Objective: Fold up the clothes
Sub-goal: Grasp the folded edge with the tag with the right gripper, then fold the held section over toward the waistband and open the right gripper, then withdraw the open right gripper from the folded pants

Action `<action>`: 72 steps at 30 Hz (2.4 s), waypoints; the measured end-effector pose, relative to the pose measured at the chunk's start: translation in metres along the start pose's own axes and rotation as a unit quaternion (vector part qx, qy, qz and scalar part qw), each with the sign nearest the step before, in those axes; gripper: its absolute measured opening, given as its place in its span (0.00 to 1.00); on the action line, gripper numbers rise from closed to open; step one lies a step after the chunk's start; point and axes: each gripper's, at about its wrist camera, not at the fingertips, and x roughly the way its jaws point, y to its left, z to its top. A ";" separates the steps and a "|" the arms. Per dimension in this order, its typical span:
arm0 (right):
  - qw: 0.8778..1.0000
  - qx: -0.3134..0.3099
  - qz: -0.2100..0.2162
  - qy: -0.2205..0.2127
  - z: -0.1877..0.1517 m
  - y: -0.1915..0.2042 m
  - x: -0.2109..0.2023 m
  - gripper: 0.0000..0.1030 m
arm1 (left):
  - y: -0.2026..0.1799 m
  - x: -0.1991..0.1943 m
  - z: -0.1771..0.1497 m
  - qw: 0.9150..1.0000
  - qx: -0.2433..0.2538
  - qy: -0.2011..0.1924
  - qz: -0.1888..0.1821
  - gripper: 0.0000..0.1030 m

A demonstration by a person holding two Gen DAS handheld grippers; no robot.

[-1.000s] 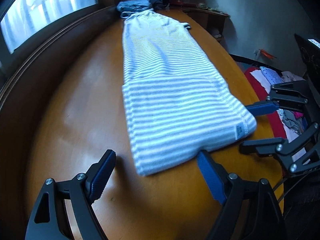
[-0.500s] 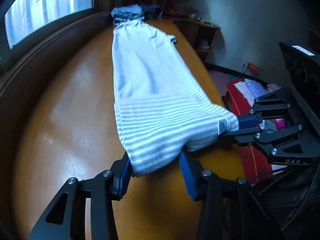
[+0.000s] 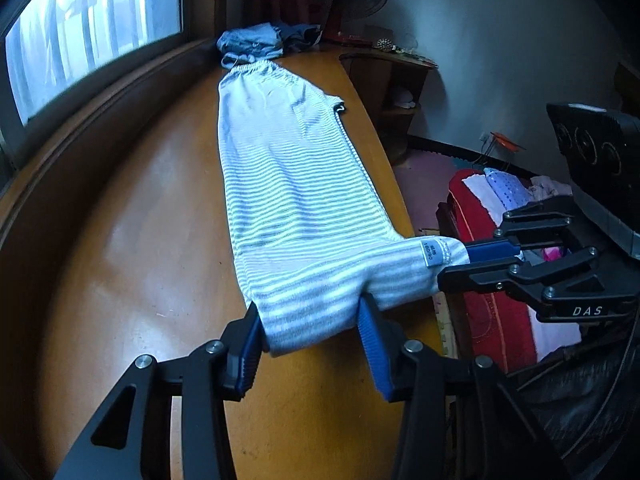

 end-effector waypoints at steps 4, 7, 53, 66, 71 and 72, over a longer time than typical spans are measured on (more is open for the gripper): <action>1.000 0.021 0.014 -0.008 -0.002 -0.005 -0.011 0.15 | 0.004 0.006 0.011 1.000 -0.007 0.004 -0.012 0.41; 0.999 0.032 0.019 -0.019 0.007 -0.016 -0.013 0.15 | 0.002 0.008 0.026 1.000 0.008 0.005 0.003 0.41; 1.000 -0.005 -0.001 0.024 0.042 -0.066 0.057 0.24 | 0.000 0.128 0.080 0.999 -0.022 0.020 0.034 0.57; 0.999 0.005 -0.032 0.012 0.034 -0.062 0.030 0.38 | 0.005 0.078 0.060 0.994 -0.058 0.002 0.088 0.58; 0.998 0.004 -0.062 0.012 0.015 -0.046 0.008 0.42 | 0.010 0.053 0.034 0.993 -0.064 0.000 0.102 0.58; 0.998 0.002 -0.067 0.013 0.011 -0.041 0.005 0.42 | 0.011 0.049 0.028 0.993 -0.060 0.000 0.105 0.58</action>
